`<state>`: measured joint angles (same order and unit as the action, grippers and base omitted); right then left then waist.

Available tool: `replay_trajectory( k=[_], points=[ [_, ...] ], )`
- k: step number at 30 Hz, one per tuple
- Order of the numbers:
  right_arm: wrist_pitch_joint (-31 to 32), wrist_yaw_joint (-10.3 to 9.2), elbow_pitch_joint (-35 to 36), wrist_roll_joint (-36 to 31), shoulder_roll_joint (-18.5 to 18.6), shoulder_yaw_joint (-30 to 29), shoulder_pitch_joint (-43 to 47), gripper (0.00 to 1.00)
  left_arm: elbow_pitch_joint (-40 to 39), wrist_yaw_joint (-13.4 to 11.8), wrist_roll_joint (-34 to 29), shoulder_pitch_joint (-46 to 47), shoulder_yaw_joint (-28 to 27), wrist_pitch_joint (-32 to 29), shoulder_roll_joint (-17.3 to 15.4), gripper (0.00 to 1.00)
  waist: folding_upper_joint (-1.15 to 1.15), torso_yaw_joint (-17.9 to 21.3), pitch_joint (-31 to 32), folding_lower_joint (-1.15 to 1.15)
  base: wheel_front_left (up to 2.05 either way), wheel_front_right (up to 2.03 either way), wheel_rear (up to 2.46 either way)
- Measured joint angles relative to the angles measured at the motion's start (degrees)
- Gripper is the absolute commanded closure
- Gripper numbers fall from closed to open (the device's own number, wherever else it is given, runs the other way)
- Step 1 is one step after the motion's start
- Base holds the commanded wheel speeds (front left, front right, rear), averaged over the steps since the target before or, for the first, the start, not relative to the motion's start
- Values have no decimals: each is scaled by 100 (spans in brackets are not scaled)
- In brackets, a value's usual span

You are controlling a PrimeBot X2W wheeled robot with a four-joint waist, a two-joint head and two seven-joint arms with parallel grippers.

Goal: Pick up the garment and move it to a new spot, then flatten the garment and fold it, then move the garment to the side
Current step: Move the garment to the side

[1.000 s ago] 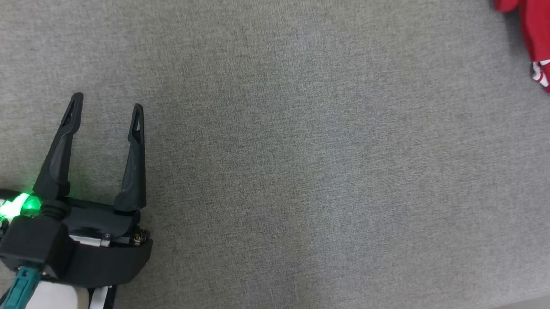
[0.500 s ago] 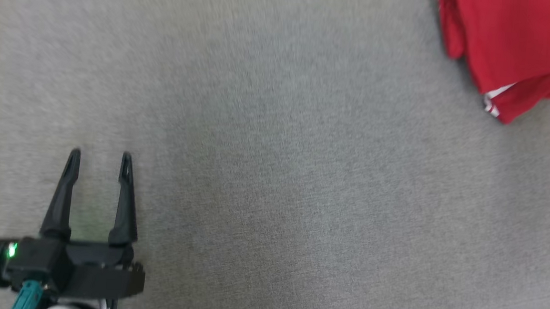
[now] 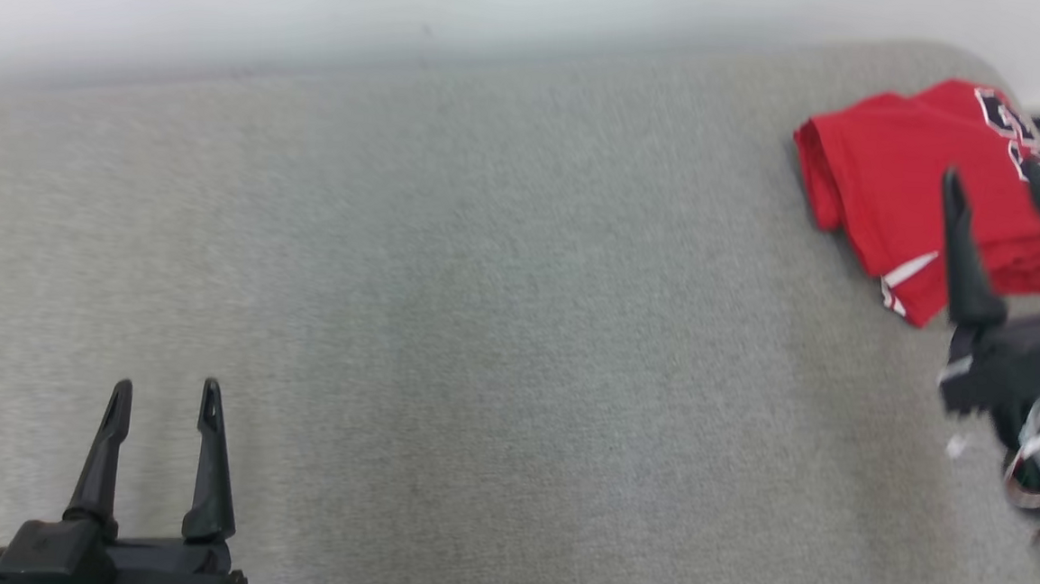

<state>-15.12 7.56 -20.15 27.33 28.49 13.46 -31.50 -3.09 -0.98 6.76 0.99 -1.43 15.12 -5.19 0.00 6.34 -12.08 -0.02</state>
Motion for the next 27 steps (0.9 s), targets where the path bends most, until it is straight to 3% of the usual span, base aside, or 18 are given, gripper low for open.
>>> replay_trajectory(
  k=[13, 22, 27],
  points=[
    [26, 0, 878, -325, -1010, -715, 2025, 0, 416, 83, 81, -162, -129, 0, 89, 0, 0, -402, 737, 0, 0, 0, 0],
    [54, -1, 1043, -647, -1486, -781, 2767, 0, 711, 158, 82, -261, -114, 0, 116, 0, 0, -529, 1007, 1, 0, 0, 0],
    [58, -1, 1117, -744, -1704, -824, 2958, 0, 832, 346, 83, -297, -52, 0, 79, 0, 0, -554, 1108, 1, 0, 0, 0]
  ],
)
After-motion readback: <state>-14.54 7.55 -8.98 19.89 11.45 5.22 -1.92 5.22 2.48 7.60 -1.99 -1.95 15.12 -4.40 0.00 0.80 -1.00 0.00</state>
